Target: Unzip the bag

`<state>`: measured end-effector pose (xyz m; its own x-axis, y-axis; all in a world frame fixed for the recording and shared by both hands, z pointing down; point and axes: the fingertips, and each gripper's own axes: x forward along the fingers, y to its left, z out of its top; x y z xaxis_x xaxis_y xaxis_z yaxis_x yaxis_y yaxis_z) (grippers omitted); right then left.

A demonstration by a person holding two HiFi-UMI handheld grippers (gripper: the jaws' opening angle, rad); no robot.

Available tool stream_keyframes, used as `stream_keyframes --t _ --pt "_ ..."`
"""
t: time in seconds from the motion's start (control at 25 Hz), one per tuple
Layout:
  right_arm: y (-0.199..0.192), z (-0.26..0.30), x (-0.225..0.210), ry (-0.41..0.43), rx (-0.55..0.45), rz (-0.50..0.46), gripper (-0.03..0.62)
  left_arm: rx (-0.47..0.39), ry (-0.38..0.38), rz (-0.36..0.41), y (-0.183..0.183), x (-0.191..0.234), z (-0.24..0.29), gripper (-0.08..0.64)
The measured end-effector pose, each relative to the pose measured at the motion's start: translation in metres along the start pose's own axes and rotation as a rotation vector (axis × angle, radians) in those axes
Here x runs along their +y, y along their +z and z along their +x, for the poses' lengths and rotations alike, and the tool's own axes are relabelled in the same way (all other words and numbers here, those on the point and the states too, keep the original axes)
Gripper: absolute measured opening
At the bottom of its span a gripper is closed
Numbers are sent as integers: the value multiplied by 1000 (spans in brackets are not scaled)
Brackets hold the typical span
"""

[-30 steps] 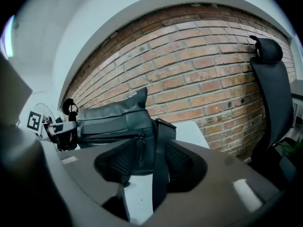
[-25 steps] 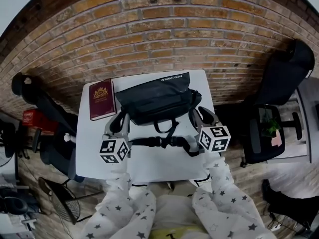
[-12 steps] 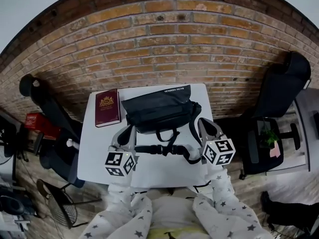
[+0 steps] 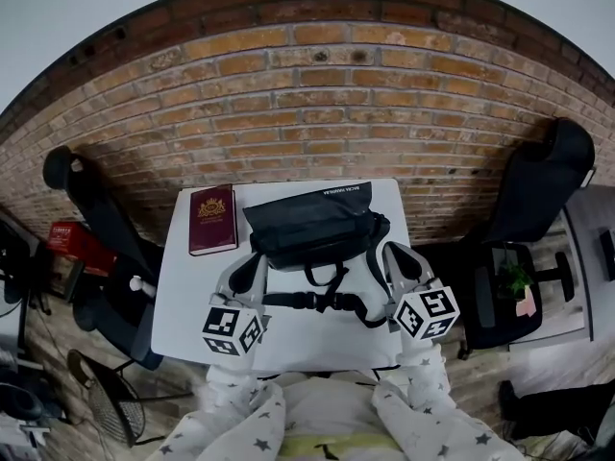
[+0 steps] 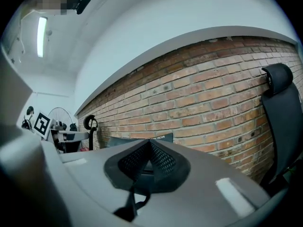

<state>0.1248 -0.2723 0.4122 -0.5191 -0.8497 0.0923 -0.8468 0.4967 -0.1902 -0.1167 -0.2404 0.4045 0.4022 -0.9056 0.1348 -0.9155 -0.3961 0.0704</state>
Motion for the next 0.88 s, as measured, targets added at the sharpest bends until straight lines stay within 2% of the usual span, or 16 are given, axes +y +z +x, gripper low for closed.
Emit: stream_keyframes --t 0.44,0.88 --pt "47 -17 3 5 -92 -4 8 -75 6 21 38 -1 -10 -2" --pt "58 -20 0 3 -102 -18 8 -101 35 37 50 0 -17 -2"
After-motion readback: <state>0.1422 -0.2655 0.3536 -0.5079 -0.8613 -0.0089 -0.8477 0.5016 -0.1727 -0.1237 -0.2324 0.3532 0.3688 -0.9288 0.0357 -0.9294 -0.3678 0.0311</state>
